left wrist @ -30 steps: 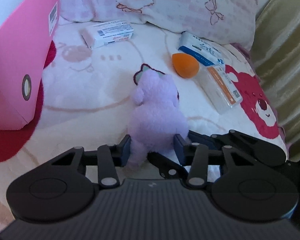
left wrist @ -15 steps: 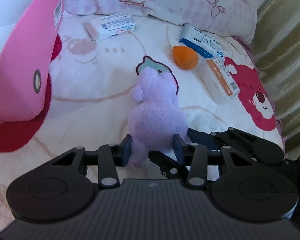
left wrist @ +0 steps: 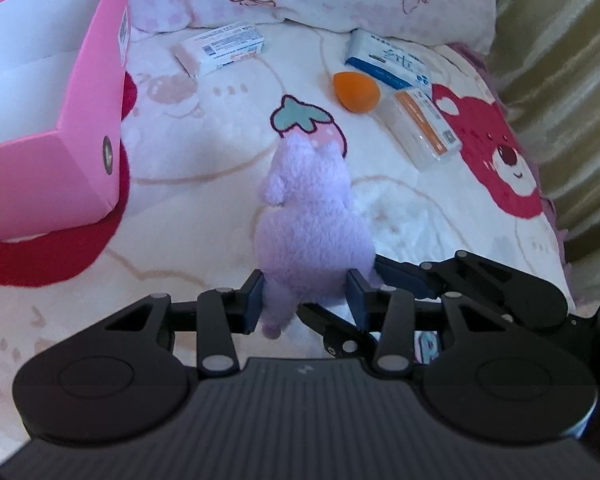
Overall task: Organize objects
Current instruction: 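Lift the lilac plush toy with the left gripper toward the pink box, then lower the plush toy into the pink box beside the yarn ball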
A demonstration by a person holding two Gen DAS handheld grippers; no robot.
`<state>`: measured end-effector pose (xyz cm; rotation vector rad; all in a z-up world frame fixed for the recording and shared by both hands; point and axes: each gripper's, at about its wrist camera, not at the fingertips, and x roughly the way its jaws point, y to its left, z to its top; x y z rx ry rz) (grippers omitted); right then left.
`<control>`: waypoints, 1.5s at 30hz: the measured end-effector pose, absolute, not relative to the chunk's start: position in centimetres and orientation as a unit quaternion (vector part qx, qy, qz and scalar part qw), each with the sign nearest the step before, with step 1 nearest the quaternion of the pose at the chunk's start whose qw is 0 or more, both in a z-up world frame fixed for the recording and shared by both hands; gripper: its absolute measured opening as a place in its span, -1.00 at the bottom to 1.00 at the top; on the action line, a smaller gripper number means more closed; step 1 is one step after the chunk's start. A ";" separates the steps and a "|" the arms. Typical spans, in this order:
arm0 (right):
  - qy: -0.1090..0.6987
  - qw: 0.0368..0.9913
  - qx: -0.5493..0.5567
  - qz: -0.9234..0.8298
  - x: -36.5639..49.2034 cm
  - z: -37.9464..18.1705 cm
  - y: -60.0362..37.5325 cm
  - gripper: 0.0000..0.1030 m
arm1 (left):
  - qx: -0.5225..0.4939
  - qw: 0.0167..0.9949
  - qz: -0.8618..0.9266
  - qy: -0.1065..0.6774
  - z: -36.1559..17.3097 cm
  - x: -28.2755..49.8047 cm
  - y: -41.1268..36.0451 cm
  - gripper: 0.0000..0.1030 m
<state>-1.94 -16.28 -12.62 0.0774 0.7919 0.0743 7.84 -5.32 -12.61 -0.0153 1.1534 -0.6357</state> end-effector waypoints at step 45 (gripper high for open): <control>0.357 0.927 -0.045 0.107 -0.1 -0.3 -5.0 0.06 | -0.001 0.827 -0.274 0.491 -0.1 5.9 7.5 -0.19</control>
